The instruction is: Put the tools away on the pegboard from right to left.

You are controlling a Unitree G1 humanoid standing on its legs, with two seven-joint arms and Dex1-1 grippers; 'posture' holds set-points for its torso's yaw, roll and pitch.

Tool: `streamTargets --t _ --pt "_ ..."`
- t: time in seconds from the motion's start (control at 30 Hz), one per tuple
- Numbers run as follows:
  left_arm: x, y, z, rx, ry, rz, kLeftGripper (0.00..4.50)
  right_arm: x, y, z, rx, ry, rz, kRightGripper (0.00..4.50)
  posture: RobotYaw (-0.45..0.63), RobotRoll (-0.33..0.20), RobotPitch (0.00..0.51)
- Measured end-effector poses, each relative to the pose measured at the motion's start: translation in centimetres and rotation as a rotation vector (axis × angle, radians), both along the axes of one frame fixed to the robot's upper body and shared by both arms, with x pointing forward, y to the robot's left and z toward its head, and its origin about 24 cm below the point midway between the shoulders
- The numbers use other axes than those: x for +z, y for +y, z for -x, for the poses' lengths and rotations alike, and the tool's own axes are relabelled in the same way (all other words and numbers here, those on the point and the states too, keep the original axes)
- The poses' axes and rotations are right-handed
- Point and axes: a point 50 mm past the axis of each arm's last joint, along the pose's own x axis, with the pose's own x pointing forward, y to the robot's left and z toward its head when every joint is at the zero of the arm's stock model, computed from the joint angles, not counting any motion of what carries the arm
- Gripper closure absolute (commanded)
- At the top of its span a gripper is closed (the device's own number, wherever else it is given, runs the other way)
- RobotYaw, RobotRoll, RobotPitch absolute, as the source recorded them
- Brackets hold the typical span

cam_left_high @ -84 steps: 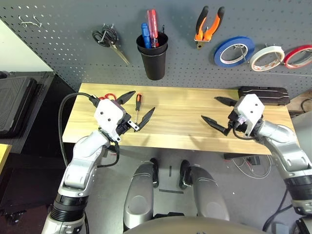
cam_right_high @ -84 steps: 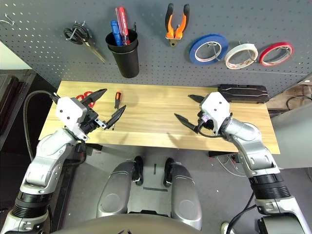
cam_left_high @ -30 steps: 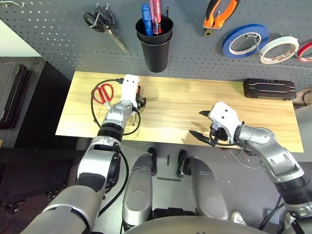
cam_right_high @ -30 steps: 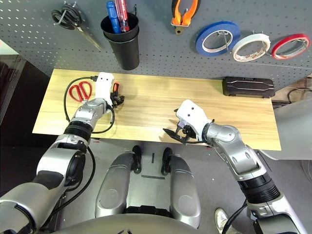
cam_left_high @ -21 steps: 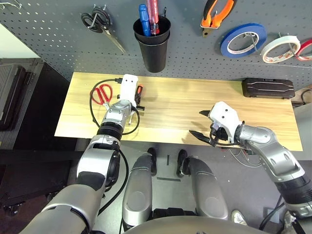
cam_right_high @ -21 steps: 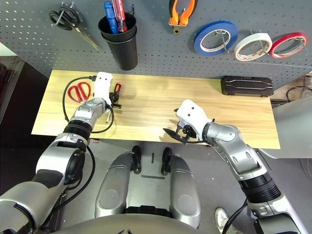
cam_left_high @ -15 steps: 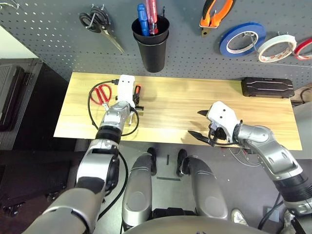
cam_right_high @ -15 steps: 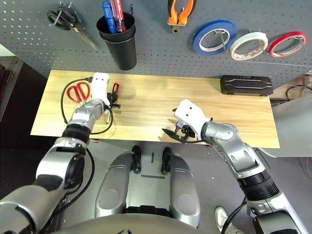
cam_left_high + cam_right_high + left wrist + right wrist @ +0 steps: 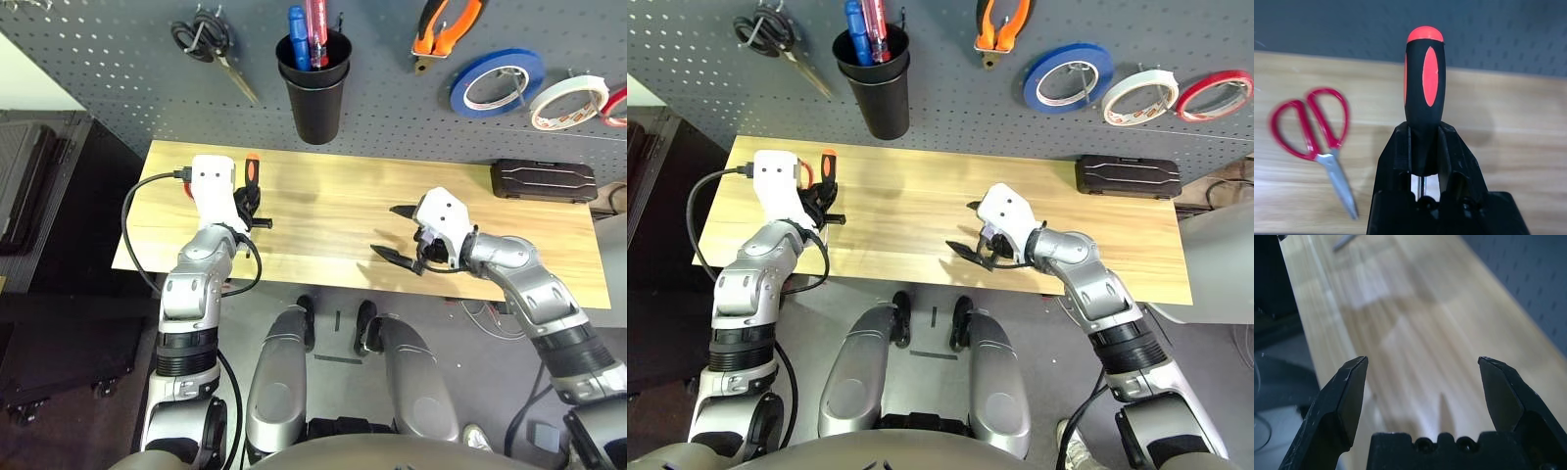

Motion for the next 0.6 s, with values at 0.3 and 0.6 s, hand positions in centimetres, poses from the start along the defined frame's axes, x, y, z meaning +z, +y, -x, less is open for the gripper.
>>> streamTargets --t 0.3,0.6 --pt "5.7 0.8 2.2 0.020 -0.352 0.082 3.94 2.0 -0.9 -0.4 0.044 -0.153 -0.197 0.00 0.33 0.000 0.252" --pt "9.8 1.0 3.3 0.014 -0.523 0.151 3.94 3.1 -2.5 0.8 0.059 -0.200 -0.264 0.00 0.33 0.000 0.232"
